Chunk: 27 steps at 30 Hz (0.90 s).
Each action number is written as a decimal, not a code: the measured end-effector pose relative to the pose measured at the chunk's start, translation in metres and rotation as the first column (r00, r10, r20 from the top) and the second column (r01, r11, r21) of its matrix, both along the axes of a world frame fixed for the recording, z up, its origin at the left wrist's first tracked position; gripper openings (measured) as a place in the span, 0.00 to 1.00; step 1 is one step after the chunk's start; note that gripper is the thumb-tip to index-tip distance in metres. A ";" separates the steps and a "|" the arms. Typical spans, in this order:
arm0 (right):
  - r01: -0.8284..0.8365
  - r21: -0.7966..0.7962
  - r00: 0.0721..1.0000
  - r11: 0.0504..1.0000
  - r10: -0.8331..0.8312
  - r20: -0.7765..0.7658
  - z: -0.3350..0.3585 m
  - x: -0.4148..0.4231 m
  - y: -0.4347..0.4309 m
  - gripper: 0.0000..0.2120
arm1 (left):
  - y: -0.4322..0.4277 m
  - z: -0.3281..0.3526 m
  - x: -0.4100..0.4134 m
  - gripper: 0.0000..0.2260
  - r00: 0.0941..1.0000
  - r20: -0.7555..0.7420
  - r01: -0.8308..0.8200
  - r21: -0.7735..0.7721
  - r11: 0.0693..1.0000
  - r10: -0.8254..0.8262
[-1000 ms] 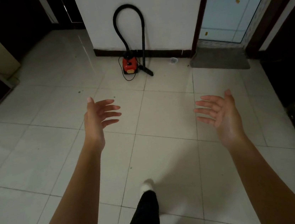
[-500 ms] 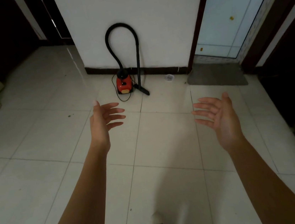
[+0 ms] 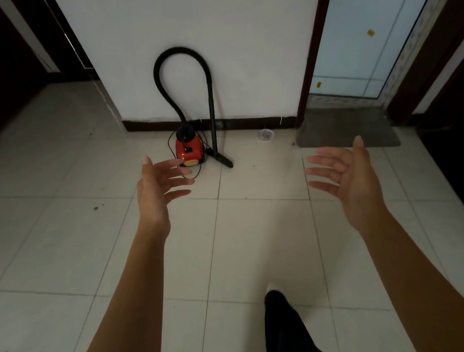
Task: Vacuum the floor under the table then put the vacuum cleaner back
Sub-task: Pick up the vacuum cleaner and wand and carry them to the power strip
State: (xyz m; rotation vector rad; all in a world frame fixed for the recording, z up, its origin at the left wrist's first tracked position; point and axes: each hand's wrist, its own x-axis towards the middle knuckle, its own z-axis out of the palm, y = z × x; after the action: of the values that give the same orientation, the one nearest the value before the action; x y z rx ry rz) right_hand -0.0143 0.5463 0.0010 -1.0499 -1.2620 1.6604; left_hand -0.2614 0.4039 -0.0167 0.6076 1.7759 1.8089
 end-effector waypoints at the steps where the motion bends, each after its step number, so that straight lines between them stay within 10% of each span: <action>1: -0.004 -0.001 1.000 1.000 0.004 0.000 -0.001 -0.006 0.017 0.28 | 0.016 0.001 -0.005 0.28 1.000 -0.001 -0.007 0.000 1.000 0.007; 27: -0.179 -0.040 0.984 0.983 0.180 0.009 -0.019 -0.215 0.375 0.27 | 0.348 -0.014 -0.192 0.28 0.987 0.039 -0.153 -0.014 0.988 0.153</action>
State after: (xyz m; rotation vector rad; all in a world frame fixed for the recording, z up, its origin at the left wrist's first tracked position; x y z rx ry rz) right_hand -0.2294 0.9213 -0.0180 -0.9952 -1.3712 1.8229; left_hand -0.4532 0.7523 -0.0312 0.4374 1.8487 1.8970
